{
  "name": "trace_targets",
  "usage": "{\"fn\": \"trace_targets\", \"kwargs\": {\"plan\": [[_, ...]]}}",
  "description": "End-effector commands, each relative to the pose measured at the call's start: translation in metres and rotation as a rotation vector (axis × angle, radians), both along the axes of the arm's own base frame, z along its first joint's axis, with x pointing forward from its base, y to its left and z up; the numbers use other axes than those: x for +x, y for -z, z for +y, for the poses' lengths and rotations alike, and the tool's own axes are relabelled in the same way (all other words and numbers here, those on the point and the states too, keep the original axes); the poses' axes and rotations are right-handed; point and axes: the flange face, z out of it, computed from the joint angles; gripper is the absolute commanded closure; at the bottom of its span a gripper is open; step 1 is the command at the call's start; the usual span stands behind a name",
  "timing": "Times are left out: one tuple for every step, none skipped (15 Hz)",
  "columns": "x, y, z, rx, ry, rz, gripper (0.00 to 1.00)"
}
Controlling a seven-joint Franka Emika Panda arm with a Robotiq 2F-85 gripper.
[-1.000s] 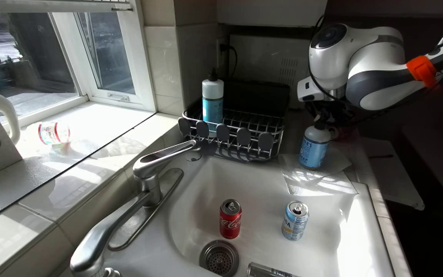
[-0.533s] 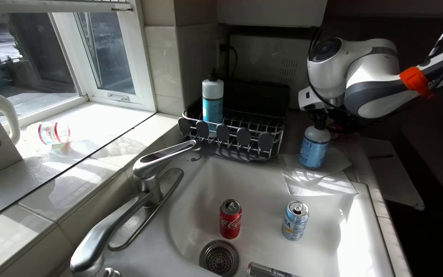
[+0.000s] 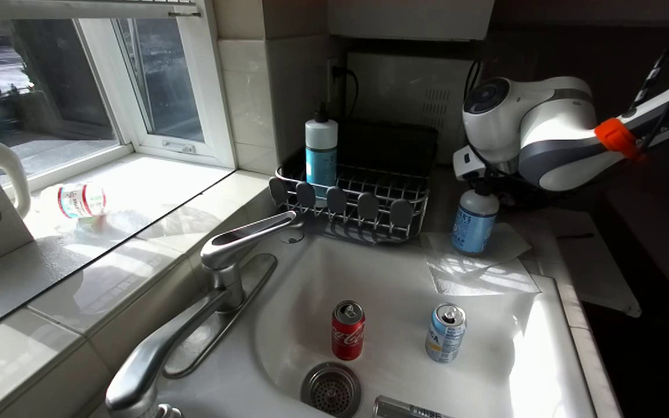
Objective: Move the can to the left then put it upright
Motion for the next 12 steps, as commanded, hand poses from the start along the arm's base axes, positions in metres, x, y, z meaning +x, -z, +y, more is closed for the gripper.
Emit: {"fn": "trace_targets", "kwargs": {"plan": [[0.0,0.008,-0.004,-0.018,-0.028,0.009,0.21],[0.0,0.009,-0.004,-0.02,-0.03,0.011,0.3],[0.0,0.009,-0.005,-0.023,-0.032,0.012,0.4],[0.0,0.01,-0.005,-0.025,-0.033,0.012,0.47],[0.0,0.009,-0.005,-0.029,-0.035,0.01,0.54],[0.001,0.009,-0.005,-0.029,-0.037,0.009,0.54],[0.0,0.007,-0.004,-0.031,-0.039,0.007,0.54],[0.0,0.005,-0.003,-0.027,-0.04,0.005,0.54],[0.001,0.001,-0.002,-0.021,-0.038,0.0,0.54],[0.001,-0.004,-0.001,-0.014,-0.035,-0.009,0.54],[0.002,-0.013,0.0,-0.007,-0.034,-0.025,0.54],[0.002,-0.023,0.001,0.003,-0.034,-0.041,0.54]]}}
